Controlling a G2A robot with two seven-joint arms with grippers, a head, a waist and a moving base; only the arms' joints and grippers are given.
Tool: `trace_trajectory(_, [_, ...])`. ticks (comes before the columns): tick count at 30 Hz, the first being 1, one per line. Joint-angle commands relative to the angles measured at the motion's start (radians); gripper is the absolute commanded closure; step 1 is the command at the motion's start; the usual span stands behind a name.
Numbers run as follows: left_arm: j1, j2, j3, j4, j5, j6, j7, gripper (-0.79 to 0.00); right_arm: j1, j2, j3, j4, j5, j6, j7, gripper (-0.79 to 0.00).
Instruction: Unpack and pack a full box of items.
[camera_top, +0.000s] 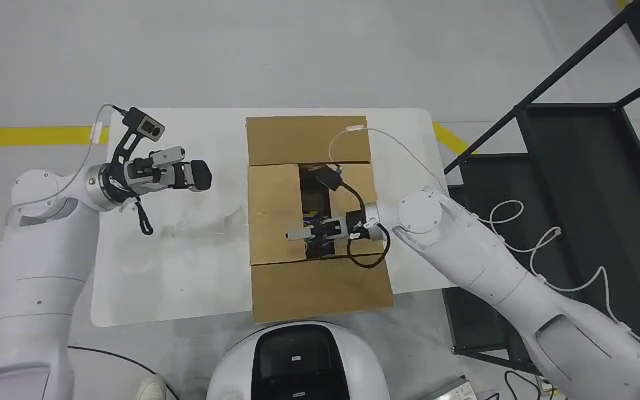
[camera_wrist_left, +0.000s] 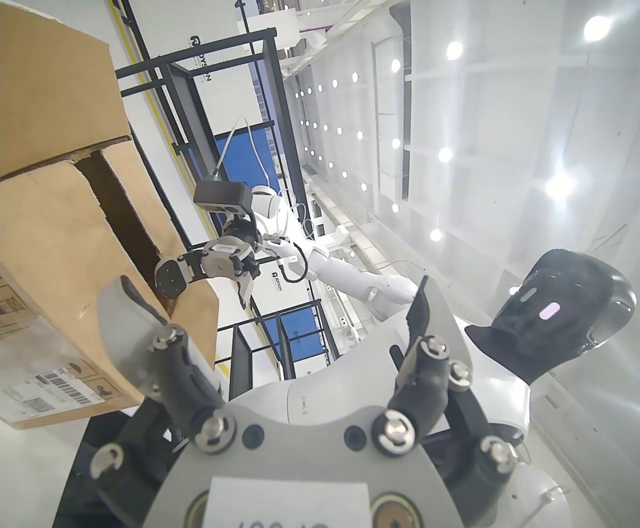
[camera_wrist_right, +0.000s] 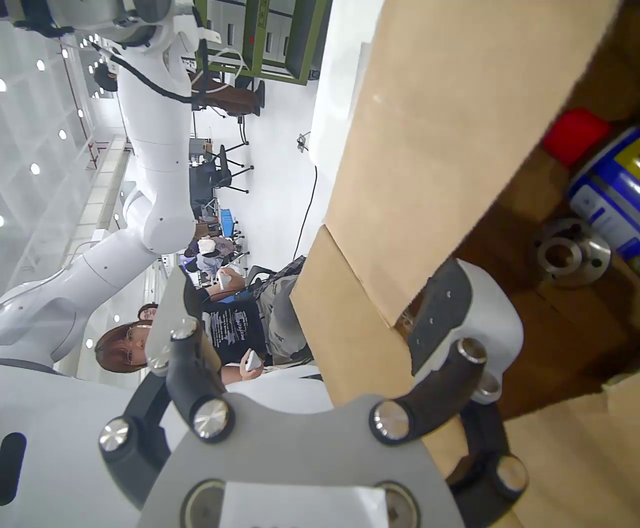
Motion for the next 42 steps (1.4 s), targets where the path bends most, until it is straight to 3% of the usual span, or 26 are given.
trace_trajectory(1, [0.002,0.000,0.003,-0.005,-0.001,0.001,0.000,-0.785,-0.008,0.002,0.004,-0.004,-0.035,0.023,-0.002,-0.785])
trace_trajectory(8, [-0.001,0.002,0.005,-0.007,-0.004,-0.002,0.010,-0.785,-0.026,-0.020,-0.029,-0.013,-0.033,0.025,-0.014,-0.785])
trace_trajectory(14, [-0.002,0.003,-0.004,-0.010,-0.008,-0.018,0.051,-0.785,0.016,-0.066,-0.054,-0.016,0.048,-0.111,-0.055,-0.785])
trace_trajectory(18, [-0.010,0.000,-0.018,-0.025,-0.030,-0.066,0.135,-0.785,0.071,-0.101,-0.075,-0.015,0.060,-0.196,-0.073,-0.785])
trace_trajectory(24, [-0.023,-0.011,-0.025,-0.065,-0.097,-0.103,0.233,-0.785,0.158,-0.187,-0.181,0.038,0.069,-0.261,-0.124,-0.785])
trace_trajectory(30, [-0.019,-0.008,-0.009,-0.064,-0.056,-0.056,0.198,-0.785,0.240,-0.294,-0.301,0.145,0.063,-0.312,-0.125,-0.785])
trace_trajectory(34, [-0.004,0.000,0.008,-0.051,0.036,-0.013,0.172,-0.785,0.268,-0.344,-0.333,0.210,0.064,-0.331,-0.117,-0.785])
trace_trajectory(38, [0.017,0.014,-0.002,-0.047,0.126,0.012,0.160,-0.785,0.281,-0.363,-0.327,0.250,0.057,-0.340,-0.091,-0.785])
trace_trajectory(42, [0.046,0.031,-0.037,-0.059,0.194,0.037,0.155,-0.785,0.269,-0.349,-0.287,0.250,0.043,-0.335,-0.050,-0.785])
